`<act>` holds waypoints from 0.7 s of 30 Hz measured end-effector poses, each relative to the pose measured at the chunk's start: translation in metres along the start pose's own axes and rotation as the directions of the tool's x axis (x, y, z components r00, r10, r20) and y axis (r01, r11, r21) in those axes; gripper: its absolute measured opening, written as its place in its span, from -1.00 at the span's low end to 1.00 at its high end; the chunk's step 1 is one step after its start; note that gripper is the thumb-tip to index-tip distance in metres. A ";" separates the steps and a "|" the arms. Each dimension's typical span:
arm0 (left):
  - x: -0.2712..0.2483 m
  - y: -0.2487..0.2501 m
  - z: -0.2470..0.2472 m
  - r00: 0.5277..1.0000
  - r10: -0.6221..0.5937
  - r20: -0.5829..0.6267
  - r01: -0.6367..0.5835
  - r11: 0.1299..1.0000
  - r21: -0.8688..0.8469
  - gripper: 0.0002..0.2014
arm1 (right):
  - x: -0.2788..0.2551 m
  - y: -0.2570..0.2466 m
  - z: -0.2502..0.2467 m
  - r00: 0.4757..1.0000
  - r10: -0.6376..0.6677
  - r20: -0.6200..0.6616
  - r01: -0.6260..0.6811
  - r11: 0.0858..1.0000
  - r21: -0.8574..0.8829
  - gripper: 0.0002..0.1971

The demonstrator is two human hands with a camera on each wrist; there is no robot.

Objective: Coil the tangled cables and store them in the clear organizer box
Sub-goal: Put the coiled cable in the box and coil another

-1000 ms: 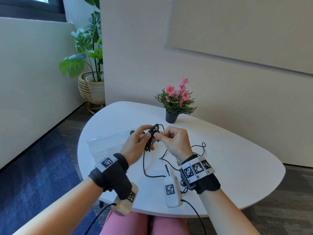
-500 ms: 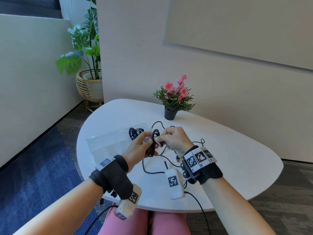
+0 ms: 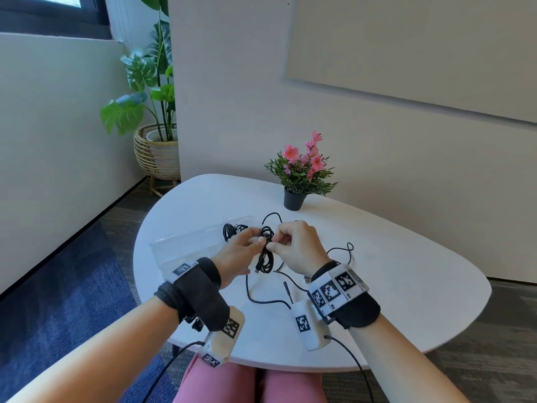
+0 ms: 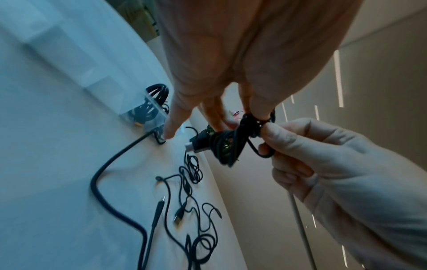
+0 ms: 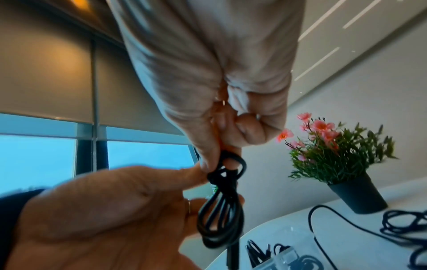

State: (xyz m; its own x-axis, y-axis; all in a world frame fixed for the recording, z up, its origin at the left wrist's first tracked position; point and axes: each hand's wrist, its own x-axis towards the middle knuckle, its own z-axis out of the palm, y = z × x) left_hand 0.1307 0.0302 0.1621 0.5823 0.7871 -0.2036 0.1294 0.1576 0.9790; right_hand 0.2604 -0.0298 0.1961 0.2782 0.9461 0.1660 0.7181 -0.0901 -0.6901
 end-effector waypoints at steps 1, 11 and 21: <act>0.001 0.002 -0.001 1.000 0.009 0.004 -0.009 1.000 -0.001 -0.80 | -0.001 0.000 -0.001 1.000 -0.022 -0.011 0.022 1.000 -0.006 -0.81; -0.005 0.009 -0.005 0.977 0.184 -0.111 -0.194 0.977 -0.088 -0.83 | -0.010 0.002 0.010 0.967 -0.179 -0.183 0.196 0.977 0.078 -0.95; 0.006 -0.008 -0.002 0.919 0.284 -0.274 -0.272 0.959 0.082 -0.93 | -0.005 0.009 0.027 0.958 0.024 -0.285 0.003 0.996 0.093 -0.94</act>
State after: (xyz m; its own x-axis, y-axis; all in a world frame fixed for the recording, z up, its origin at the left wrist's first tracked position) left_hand 0.1317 0.0344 0.1532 0.3521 0.9313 0.0933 0.0314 -0.1114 0.9933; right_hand 0.2482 -0.0272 0.1705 0.4657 0.8156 0.3434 0.6563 -0.0581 -0.7523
